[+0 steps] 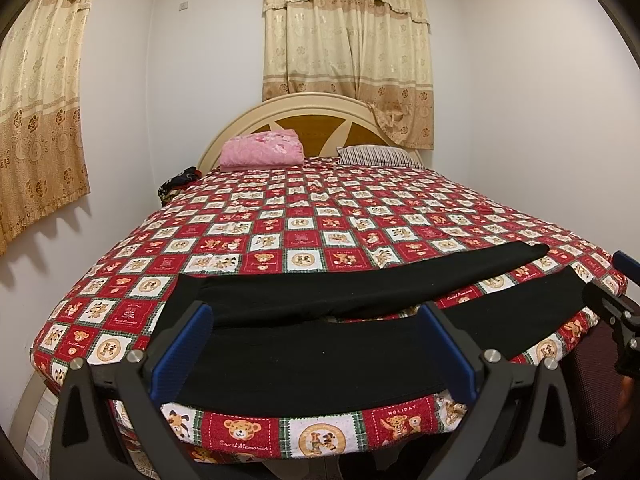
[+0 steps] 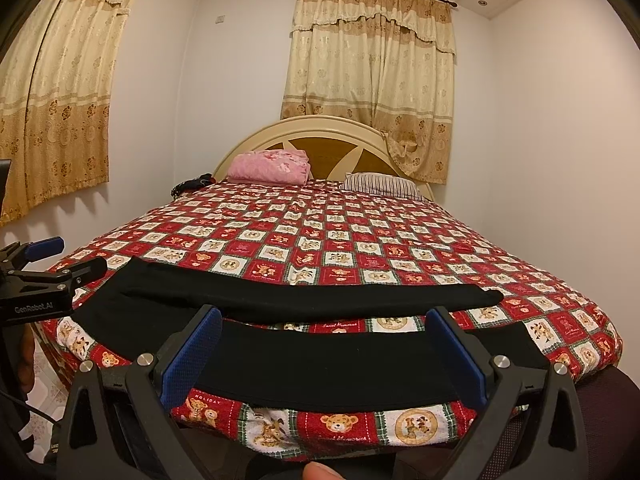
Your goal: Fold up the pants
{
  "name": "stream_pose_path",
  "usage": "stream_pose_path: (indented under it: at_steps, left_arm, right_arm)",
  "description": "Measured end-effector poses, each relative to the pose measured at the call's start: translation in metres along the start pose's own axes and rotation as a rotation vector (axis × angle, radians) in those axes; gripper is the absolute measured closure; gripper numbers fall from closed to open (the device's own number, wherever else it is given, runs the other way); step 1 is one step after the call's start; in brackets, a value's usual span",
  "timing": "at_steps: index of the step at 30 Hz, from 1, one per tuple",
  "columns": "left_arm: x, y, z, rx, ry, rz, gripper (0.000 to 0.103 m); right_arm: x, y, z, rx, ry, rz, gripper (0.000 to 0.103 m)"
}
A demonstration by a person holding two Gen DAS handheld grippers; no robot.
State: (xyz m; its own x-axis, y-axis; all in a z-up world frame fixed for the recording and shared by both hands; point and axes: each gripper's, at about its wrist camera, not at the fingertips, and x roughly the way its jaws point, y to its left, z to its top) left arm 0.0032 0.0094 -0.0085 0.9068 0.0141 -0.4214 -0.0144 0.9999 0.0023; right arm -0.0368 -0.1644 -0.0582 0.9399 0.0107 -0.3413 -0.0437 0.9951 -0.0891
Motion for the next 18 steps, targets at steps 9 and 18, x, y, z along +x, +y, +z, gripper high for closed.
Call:
stream_pose_path:
  at_steps: [9,18]
  left_arm:
    - [0.0,-0.001,-0.001,0.001,0.001,0.002,0.0]
    - [0.003,-0.007,-0.011,0.005,0.018,0.001,0.0]
  right_arm:
    - [0.006,-0.001,-0.004,-0.012,0.023,-0.015,0.001]
    - [0.01,-0.003,-0.005,-0.009,0.048,-0.028,0.001]
